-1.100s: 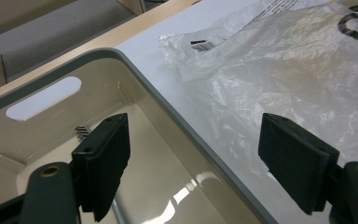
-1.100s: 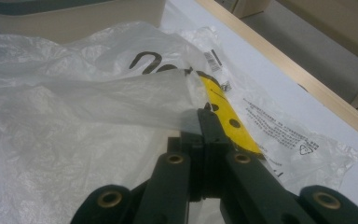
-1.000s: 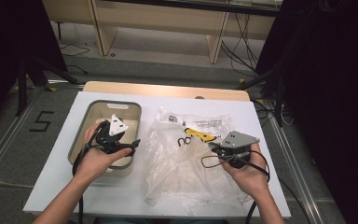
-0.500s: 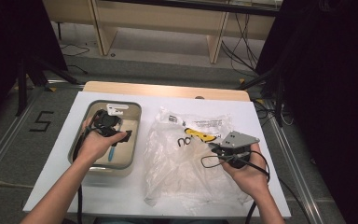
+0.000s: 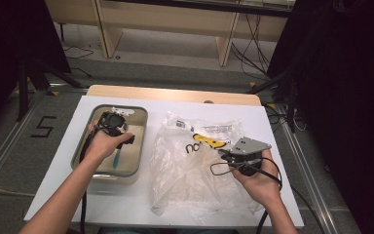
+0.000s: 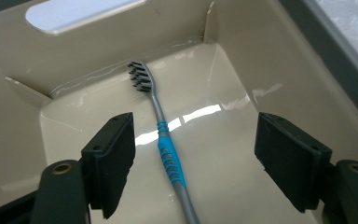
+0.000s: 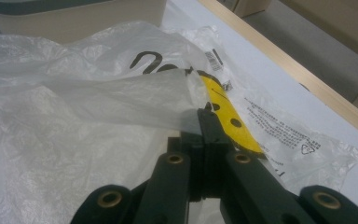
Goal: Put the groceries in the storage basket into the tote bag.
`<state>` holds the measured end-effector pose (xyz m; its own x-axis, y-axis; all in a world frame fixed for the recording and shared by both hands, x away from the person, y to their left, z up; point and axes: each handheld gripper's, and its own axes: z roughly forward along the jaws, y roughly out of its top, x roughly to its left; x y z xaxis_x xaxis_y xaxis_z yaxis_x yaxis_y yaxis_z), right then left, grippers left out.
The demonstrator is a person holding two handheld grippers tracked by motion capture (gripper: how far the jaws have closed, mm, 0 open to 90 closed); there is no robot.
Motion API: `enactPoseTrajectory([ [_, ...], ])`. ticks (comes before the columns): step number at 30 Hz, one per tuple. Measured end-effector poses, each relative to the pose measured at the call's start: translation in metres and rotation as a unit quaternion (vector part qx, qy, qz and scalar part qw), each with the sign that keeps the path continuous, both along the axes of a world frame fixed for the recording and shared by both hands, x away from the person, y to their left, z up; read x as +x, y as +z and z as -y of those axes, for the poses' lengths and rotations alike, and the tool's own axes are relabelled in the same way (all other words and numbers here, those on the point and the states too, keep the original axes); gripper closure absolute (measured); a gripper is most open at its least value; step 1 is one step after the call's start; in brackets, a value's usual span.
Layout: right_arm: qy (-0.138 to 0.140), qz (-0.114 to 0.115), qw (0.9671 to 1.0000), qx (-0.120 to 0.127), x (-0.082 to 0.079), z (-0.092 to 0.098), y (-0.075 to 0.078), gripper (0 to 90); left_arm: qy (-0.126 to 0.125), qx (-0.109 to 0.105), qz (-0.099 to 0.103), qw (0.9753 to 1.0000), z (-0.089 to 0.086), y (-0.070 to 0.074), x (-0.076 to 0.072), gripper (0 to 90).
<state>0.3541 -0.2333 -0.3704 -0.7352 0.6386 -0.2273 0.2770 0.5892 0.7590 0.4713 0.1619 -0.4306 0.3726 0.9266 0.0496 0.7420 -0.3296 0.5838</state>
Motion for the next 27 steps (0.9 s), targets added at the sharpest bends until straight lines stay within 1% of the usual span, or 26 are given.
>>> enactPoseTrajectory([
  [4,0.001,0.0,1.0,-0.001,0.0,0.0,0.0,90.0,0.006,0.005,-0.012,0.9999,0.0,-0.006,0.004,28.8],
  [15,0.003,-0.004,1.0,-0.002,0.0,-0.001,-0.001,90.0,0.023,0.008,-0.042,0.9988,-0.004,-0.021,0.01,30.2],
  [27,0.003,-0.004,1.0,-0.004,0.0,-0.001,-0.001,90.0,0.035,0.006,-0.066,0.9972,-0.008,-0.033,0.014,33.4],
])
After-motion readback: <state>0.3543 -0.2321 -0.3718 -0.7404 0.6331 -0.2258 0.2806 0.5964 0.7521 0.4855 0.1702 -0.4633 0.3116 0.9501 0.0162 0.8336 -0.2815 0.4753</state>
